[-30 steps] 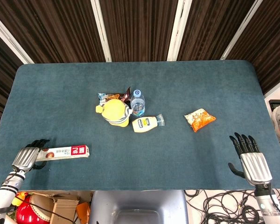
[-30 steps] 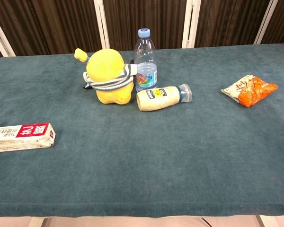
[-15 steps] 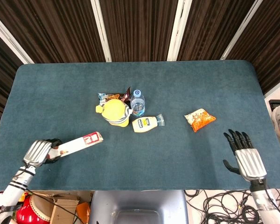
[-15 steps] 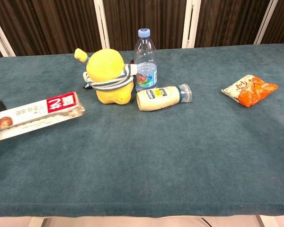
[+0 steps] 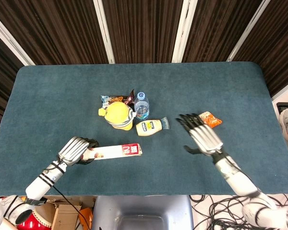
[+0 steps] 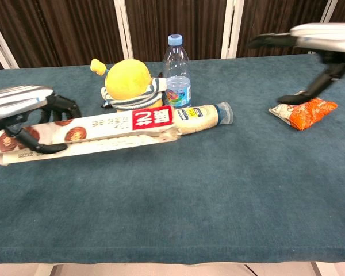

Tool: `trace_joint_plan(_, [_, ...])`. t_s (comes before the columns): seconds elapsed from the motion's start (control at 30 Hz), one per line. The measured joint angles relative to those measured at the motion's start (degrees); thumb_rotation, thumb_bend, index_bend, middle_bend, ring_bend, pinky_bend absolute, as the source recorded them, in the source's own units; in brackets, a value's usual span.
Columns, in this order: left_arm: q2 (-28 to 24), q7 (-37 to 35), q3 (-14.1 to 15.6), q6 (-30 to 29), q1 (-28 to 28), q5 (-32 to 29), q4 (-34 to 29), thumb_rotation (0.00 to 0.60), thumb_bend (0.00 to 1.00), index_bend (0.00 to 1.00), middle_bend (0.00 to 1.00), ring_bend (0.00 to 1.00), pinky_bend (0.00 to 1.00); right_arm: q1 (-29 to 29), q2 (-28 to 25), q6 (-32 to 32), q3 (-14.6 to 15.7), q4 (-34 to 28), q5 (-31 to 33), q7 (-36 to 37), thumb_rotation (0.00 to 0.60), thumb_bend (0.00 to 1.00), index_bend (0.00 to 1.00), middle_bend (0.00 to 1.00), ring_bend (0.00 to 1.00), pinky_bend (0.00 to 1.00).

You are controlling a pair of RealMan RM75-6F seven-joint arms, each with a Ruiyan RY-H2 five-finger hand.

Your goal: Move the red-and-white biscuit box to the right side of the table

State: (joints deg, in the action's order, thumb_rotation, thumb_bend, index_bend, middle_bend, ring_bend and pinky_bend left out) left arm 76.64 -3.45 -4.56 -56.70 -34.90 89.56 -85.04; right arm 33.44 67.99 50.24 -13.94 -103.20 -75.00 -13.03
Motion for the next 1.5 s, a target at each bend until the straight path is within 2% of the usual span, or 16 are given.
trace_joint_plan(0.27, [1.3,3.3,-1.4,0.2,-1.8,-2.5,-2.0,0.6,0.33,0.59,0.6,0.56,0.68,12.1,2.7,-14.9,-2.8,-1.4,9.0,3.4,0.6,0.21,0.0,0.05,0.0,0.0])
trace_joint_plan(0.37, [1.4,3.9,-1.3,0.1,-2.0,-2.7,-2.3,0.6,0.33,0.59,0.6,0.56,0.68,14.9,5.2,-15.6,-3.0,-0.6,11.0,3.6,0.6,0.21,0.0,0.08,0.01,0.01])
trace_joint_plan(0.47, [1.4,4.0,-1.2,-0.3,-2.1,-2.8,-2.9,0.6,0.33,0.59,0.6,0.56,0.68,16.4,7.3,-14.9,-2.6,0.3,12.5,2.9,0.6,0.21,0.02,0.14,0.06,0.05])
trace_joint_plan(0.63, [1.1,4.2,-0.8,-0.9,-2.2,-2.8,-3.7,0.6,0.33,0.59,0.6,0.56,0.68,19.0,10.6,-13.7,-1.6,2.5,16.5,1.6,0.6,0.21,0.15,0.27,0.2,0.18])
trace_joint_plan(0.73, [0.9,4.5,-0.6,-1.2,-2.1,-2.9,-3.9,0.6,0.33,0.59,0.6,0.56,0.68,20.3,12.1,-12.8,-1.1,3.5,18.4,1.4,0.6,0.21,0.25,0.34,0.3,0.32])
trace_joint_plan(0.83, [0.7,4.4,-0.3,-1.3,-2.1,-3.1,-4.1,0.6,0.33,0.59,0.6,0.56,0.68,20.6,12.9,-11.2,-0.8,3.9,18.4,1.2,0.6,0.22,0.41,0.46,0.43,0.46])
trace_joint_plan(0.93, [0.5,4.4,-0.1,-1.3,-2.1,-3.1,-4.4,0.6,0.33,0.56,0.58,0.55,0.68,20.8,13.7,-9.4,-0.5,4.1,18.3,1.1,0.6,0.28,0.59,0.59,0.6,0.61])
trace_joint_plan(1.03, [0.4,3.9,0.1,-1.8,-2.0,-2.7,-4.5,0.6,0.33,0.45,0.51,0.53,0.68,21.0,13.9,-8.3,0.2,4.2,18.4,0.4,0.6,0.31,0.69,0.67,0.68,0.65])
trace_joint_plan(1.17, [0.5,2.4,0.3,-3.2,-1.8,-1.9,-4.2,0.6,0.33,0.39,0.49,0.52,0.67,21.4,14.0,-7.3,1.0,4.1,19.5,-0.9,0.6,0.33,0.76,0.72,0.73,0.68])
trace_joint_plan(1.23, [0.4,1.9,0.5,-3.2,-1.8,-1.8,-4.2,0.6,0.32,0.33,0.45,0.48,0.63,21.6,14.0,-6.8,1.2,4.1,20.0,-1.2,0.6,0.33,0.79,0.73,0.75,0.69])
trace_joint_plan(1.27, [0.2,1.5,0.6,-2.9,-1.8,-1.9,-4.2,0.6,0.3,0.26,0.39,0.42,0.57,21.6,14.0,-6.5,1.4,4.0,20.0,-1.4,0.6,0.33,0.8,0.74,0.76,0.69])
trace_joint_plan(1.37, [-0.4,-0.3,0.8,-2.4,-1.9,-2.0,-4.7,0.6,0.23,0.05,0.17,0.17,0.37,21.4,13.6,-5.8,1.9,3.8,19.5,-1.4,0.6,0.33,0.8,0.75,0.76,0.69])
trace_joint_plan(1.4, [-0.7,-1.1,0.9,-2.2,-1.9,-2.1,-4.8,0.6,0.21,0.02,0.11,0.11,0.32,21.2,13.4,-5.6,2.0,3.7,19.1,-1.3,0.6,0.33,0.81,0.75,0.76,0.69])
trace_joint_plan(1.5, [-1.7,-2.8,0.9,-2.8,-1.8,-1.6,-5.3,0.6,0.2,0.0,0.04,0.03,0.24,20.3,12.5,-4.8,2.5,3.4,17.5,-0.5,0.6,0.33,0.81,0.75,0.76,0.69])
